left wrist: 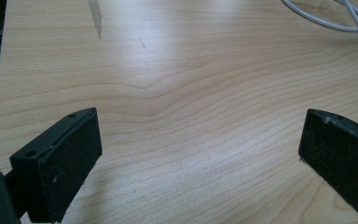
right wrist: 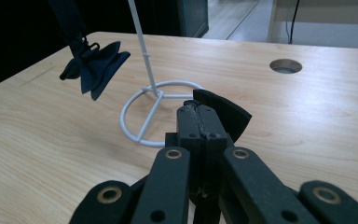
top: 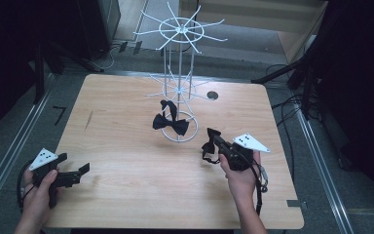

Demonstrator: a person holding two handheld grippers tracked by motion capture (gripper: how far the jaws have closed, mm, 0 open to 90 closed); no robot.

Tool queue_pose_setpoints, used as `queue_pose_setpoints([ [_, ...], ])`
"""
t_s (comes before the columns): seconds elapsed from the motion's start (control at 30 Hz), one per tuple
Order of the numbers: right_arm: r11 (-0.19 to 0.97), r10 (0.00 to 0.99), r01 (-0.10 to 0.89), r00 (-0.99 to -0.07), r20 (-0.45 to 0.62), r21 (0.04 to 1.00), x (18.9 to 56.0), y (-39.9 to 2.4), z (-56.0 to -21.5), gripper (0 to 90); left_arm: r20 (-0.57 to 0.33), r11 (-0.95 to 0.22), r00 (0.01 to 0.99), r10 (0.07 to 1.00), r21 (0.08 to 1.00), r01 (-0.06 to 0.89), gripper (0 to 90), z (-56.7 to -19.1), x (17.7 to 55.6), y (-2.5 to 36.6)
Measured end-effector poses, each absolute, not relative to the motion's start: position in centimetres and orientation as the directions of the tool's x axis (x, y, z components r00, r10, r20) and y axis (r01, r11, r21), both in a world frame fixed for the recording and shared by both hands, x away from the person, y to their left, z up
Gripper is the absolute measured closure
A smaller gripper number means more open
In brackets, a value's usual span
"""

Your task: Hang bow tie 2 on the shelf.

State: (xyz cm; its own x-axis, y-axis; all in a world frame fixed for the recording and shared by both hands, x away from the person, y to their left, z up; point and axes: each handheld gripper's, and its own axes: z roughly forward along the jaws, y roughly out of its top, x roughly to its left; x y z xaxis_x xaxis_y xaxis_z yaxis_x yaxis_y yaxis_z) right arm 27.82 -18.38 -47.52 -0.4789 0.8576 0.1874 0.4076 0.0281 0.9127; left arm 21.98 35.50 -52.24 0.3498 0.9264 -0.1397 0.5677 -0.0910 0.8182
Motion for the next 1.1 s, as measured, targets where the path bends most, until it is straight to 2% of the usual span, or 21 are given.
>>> queue_pose_setpoints([
  [1.1,-0.022,0.869,0.334,-0.46,0.183,0.942,29.7,-18.0,-43.8,90.0,-0.145,-0.086,0.35,0.925,0.82,0.565,0.0,-52.3,22.0,35.6],
])
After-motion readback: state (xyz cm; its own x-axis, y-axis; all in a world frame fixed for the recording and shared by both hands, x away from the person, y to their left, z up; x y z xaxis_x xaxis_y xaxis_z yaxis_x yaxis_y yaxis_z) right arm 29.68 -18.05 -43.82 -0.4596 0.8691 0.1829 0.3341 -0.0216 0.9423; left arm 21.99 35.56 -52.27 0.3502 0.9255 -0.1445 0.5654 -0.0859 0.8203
